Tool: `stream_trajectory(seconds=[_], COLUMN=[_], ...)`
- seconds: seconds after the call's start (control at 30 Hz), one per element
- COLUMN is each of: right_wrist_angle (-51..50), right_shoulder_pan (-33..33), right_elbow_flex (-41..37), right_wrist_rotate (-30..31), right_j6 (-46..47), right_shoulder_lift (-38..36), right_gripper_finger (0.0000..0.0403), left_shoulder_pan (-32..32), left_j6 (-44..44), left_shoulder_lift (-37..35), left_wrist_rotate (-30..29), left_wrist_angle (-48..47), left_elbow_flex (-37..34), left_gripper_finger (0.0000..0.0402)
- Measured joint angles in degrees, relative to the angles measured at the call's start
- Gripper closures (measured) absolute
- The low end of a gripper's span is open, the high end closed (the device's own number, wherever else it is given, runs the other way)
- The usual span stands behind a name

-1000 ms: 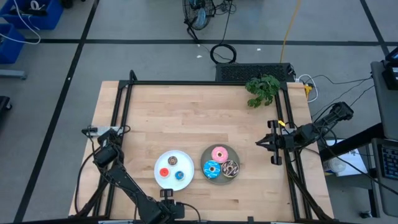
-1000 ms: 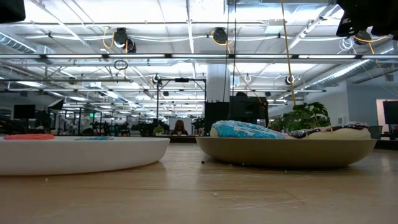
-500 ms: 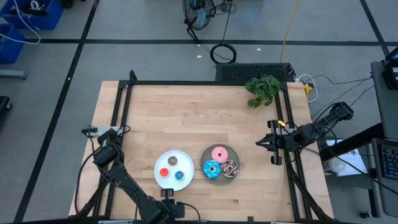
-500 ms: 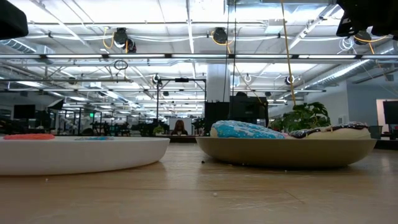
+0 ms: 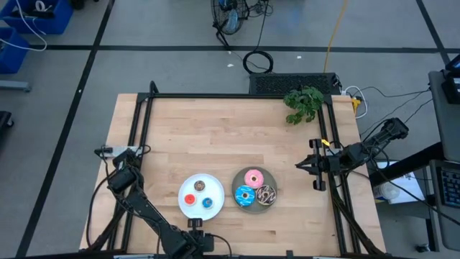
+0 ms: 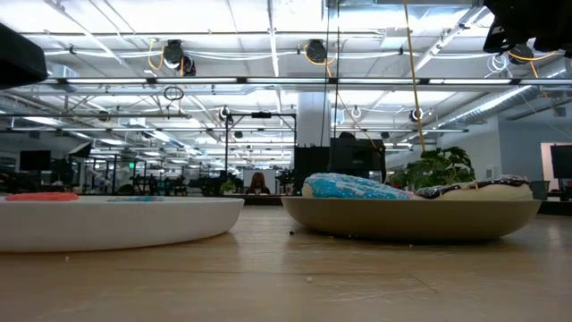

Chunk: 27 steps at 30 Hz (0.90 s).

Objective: Pick & Place donuts
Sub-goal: Put the small white donut on the white plate

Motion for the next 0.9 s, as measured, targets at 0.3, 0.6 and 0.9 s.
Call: stream_trajectory(seconds=[0.3, 0.6, 0.9], right_wrist_angle=[0.0, 0.0, 0.1], right_shoulder_pan=[0.0, 0.0, 0.0], right_elbow_flex=[0.0, 0.0, 0.0], right_wrist_rotate=[0.0, 0.0, 0.0], right_j6=[0.2, 0.2, 0.1], right_shoulder_lift=[0.0, 0.0, 0.0], right_gripper_finger=[0.0403, 0.0403, 0.0403], left_shoulder_pan=[0.7, 0.9, 0.9], left_j6=[-0.6, 5.6, 9.0], left_shoulder_lift=[0.0, 0.0, 0.2], left_wrist_rotate=[1.6, 2.4, -0.4], left_wrist_angle=[-2.0, -2.1, -15.0], left_elbow_flex=[0.0, 0.0, 7.7], left_gripper_finger=[0.0313, 0.0386, 0.0388])
